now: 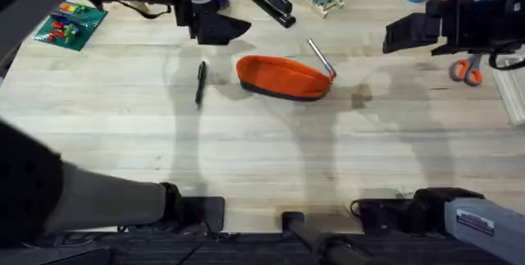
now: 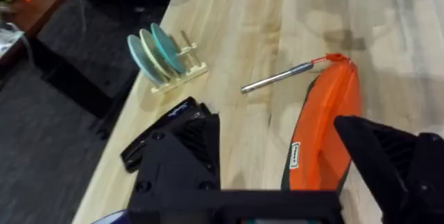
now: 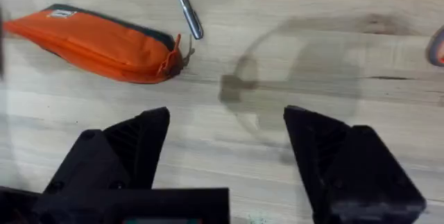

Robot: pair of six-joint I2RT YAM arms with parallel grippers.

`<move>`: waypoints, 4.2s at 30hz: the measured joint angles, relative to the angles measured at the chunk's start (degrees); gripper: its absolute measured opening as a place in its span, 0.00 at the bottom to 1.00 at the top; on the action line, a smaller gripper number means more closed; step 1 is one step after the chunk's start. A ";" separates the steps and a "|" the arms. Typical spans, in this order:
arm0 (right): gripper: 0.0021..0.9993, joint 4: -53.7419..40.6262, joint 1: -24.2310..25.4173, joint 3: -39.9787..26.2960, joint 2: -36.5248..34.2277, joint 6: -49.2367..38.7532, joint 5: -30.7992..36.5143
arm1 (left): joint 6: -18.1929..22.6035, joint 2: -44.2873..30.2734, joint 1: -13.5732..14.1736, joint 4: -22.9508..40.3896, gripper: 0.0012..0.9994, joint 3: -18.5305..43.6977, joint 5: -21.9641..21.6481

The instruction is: Unzip the bag, pick up the pens from the table one at a time and place them inside, then zip the bag closed.

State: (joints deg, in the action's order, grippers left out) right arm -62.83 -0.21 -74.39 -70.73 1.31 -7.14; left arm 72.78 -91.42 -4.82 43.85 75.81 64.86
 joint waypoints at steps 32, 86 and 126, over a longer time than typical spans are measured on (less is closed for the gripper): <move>1.00 0.00 0.00 -0.02 0.02 0.02 0.00 | 20.56 -13.67 0.17 16.44 0.99 0.00 -6.24; 1.00 -2.26 0.00 -0.02 0.02 22.32 -0.22 | 21.28 -21.06 1.42 14.89 0.04 0.02 -2.95; 1.00 -8.56 -1.40 0.36 0.02 19.14 -1.68 | 21.25 -21.06 1.42 14.87 0.04 0.02 -2.95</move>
State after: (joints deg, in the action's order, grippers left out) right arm -71.39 -1.61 -74.04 -70.72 20.44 -8.82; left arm 94.04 -112.49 -3.40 58.72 75.83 61.91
